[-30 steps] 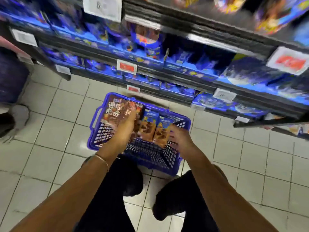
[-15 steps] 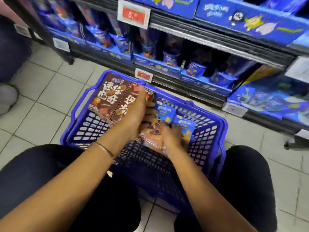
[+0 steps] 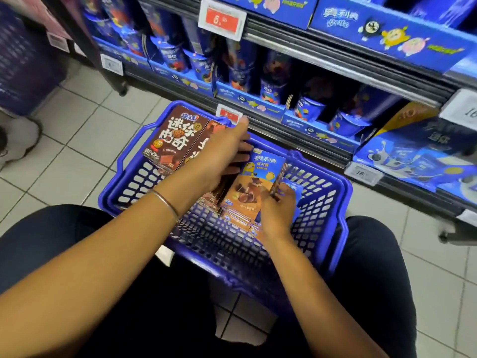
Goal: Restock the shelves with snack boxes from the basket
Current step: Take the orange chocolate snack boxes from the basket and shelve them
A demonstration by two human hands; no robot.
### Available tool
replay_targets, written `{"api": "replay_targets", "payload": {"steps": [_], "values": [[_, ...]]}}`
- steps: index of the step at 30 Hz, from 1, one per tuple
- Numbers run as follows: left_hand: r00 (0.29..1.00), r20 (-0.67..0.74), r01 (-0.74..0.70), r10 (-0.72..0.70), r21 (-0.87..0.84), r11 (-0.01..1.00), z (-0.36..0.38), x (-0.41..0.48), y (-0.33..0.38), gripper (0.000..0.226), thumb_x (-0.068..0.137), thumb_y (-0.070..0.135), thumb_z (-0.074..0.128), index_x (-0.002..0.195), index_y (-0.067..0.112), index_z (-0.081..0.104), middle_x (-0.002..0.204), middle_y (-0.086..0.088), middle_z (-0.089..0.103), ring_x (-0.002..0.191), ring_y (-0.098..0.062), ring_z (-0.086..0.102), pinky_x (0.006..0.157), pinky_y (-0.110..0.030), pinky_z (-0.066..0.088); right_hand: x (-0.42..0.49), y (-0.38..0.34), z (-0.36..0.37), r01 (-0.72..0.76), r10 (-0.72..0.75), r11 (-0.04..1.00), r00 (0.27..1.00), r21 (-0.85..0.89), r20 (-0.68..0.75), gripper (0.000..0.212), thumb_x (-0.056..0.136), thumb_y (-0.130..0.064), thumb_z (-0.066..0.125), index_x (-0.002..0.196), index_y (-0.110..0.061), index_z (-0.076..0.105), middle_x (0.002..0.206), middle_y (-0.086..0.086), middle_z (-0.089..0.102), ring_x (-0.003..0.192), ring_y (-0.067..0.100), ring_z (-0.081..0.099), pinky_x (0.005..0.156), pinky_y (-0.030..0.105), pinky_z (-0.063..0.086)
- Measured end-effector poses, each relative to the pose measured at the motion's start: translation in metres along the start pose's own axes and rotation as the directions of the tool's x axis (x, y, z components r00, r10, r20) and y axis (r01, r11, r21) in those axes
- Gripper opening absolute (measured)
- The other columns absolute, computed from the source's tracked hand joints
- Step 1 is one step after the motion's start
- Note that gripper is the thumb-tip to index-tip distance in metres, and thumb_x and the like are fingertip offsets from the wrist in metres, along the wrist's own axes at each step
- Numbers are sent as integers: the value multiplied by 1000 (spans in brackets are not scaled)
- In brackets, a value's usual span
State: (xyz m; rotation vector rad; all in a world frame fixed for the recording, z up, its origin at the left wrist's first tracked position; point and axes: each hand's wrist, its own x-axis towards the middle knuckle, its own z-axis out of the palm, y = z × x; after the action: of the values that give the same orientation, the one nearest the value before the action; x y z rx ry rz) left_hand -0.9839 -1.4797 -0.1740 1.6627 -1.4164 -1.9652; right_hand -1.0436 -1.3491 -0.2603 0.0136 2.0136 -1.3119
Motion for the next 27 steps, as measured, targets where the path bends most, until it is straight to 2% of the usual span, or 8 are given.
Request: {"api": "replay_targets", "payload": {"steps": [3, 7, 10, 14, 18, 21, 24, 27], "values": [[996, -21, -90, 92, 50, 995, 7, 1, -1, 44, 100, 61, 60, 112, 18, 63, 110, -8, 73, 100, -22, 69, 92, -43, 54, -11, -18, -21, -7, -4, 967, 999, 254, 44, 26, 97, -14, 63, 122, -19, 56, 96, 7, 67, 78, 29, 64, 65, 38, 51], [982, 191, 16, -12, -23, 1000, 11, -8, -6, 89, 74, 66, 82, 138, 7, 59, 122, -19, 75, 104, -32, 74, 91, -51, 62, -26, -47, -34, -1, -84, 910, 979, 414, 186, 30, 98, -11, 59, 128, -13, 60, 106, 19, 70, 82, 25, 68, 73, 42, 55], [974, 203, -90, 98, -47, 995, 14, -11, -12, 78, 79, 49, 88, 136, 3, 62, 114, -17, 79, 87, -24, 75, 66, -31, 57, -31, -59, -35, 71, -155, 941, 959, 332, 236, 34, 95, -22, 63, 129, -19, 60, 119, 14, 69, 96, 26, 72, 83, 44, 58], [967, 153, -181, 202, -142, 973, 13, -15, -4, 27, 94, 27, 81, 110, 5, 76, 95, -12, 82, 73, -18, 78, 61, -28, 60, -23, -55, -42, 152, -220, 944, 951, 292, 216, 24, 100, -34, 60, 119, -20, 65, 122, 9, 70, 113, 27, 68, 97, 46, 55], [965, 124, -204, 229, -186, 961, 10, -18, 7, 31, 95, 26, 79, 116, 2, 75, 91, -9, 82, 71, -18, 78, 63, -30, 60, 5, -23, -43, 71, -70, 997, 997, -27, 29, 43, 99, -34, 60, 136, -13, 54, 140, 9, 54, 126, 27, 55, 98, 38, 50], [963, 149, -192, 223, -198, 961, 11, -19, 8, 26, 96, 24, 78, 111, 3, 75, 83, -7, 81, 60, -15, 75, 52, -24, 57, 23, 4, -39, -131, 129, 977, 991, -167, -22, 37, 91, -31, 70, 118, -8, 59, 127, 17, 62, 108, 33, 64, 96, 51, 53], [965, 146, -193, 218, -163, 967, 13, -20, 7, 23, 96, 26, 79, 104, 5, 74, 76, -6, 79, 52, -12, 71, 45, -20, 52, 32, 25, -35, -221, 227, 966, 973, -133, 31, 10, 93, -22, 68, 94, -12, 66, 97, 10, 76, 75, 24, 71, 84, 44, 60], [965, 128, -218, 228, -88, 972, 14, -19, 7, 37, 94, 30, 80, 114, -1, 73, 80, -6, 80, 54, -11, 70, 46, -21, 51, 37, 39, -31, -233, 247, 959, 966, -160, 74, 14, 91, -17, 67, 79, -17, 73, 93, 8, 78, 85, 25, 71, 89, 45, 58]]}}
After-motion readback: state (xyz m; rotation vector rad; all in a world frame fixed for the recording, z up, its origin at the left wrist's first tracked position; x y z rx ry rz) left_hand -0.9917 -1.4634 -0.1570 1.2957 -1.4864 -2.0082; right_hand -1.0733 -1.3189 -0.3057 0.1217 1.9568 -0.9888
